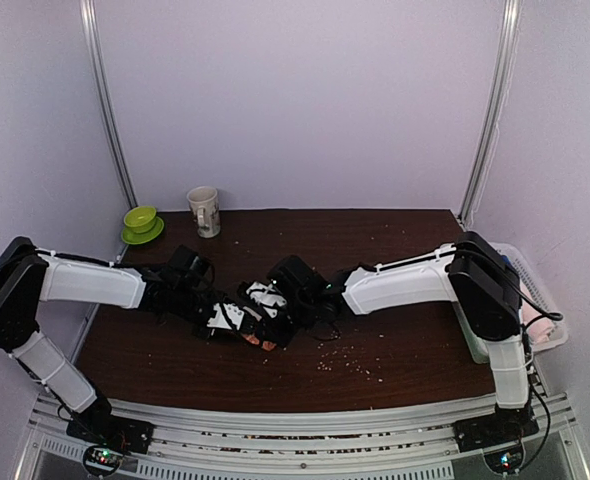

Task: Roll the towels
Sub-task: Roll the towel at the center of the board.

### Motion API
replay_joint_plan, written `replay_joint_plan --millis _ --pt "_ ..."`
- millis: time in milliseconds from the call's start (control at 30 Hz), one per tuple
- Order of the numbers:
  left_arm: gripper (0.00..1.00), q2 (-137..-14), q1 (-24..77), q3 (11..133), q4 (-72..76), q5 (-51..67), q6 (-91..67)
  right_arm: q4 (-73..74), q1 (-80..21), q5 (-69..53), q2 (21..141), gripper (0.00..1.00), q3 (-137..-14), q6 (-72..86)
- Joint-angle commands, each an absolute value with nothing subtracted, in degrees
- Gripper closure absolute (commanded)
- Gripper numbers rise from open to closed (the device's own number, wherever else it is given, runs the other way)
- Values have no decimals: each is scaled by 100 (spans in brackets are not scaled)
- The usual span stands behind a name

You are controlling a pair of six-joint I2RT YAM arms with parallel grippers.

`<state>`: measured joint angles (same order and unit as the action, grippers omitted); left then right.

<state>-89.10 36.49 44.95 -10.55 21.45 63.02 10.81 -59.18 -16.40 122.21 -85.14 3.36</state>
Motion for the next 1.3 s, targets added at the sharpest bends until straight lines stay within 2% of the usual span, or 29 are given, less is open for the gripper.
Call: replay_joint_plan --millis 0,167,333,400,467,600,700,867,967,1133,1233,1267 --pt "59 -8947 3691 4437 -765 2057 6217 1415 -5859 -1967 12450 97 -8514 568" --pt "67 -9000 3707 4516 -748 2016 6184 1459 -5813 -2043 12480 97 -8485 569" --pt "83 -9302 3736 4742 -1073 1961 6250 1468 -5766 -2211 12499 91 -8446 618" --pt "85 -9437 3775 4828 -1224 1924 6294 1476 -5732 -2295 12494 87 -8455 645" --pt "86 -9594 3833 4899 -1407 1863 6360 1504 -5704 -2394 12492 82 -8483 655" --pt "87 -9738 3950 4905 -1474 1697 6427 1532 -5606 -2795 12481 60 -8517 762" --pt "89 -9740 3988 4889 -1461 1659 6449 1390 -5450 -3132 12404 50 -8397 982" --pt "89 -9644 4004 4865 -1402 1602 6451 1019 -5117 -3638 12139 42 -8110 1392" --pt "89 -9582 4058 4814 -1314 1519 6458 864 -4934 -3901 12053 31 -8063 1611" --pt "89 -9527 4122 4744 -1191 1427 6485 710 -4792 -4408 12123 29 -8156 1861" --pt "89 -9561 4131 4763 -1195 1382 6510 628 -4731 -4819 12200 12 -8224 1990" --pt "89 -9572 4131 4771 -1195 1360 6517 646 -4723 -4887 12226 2 -8257 1980"
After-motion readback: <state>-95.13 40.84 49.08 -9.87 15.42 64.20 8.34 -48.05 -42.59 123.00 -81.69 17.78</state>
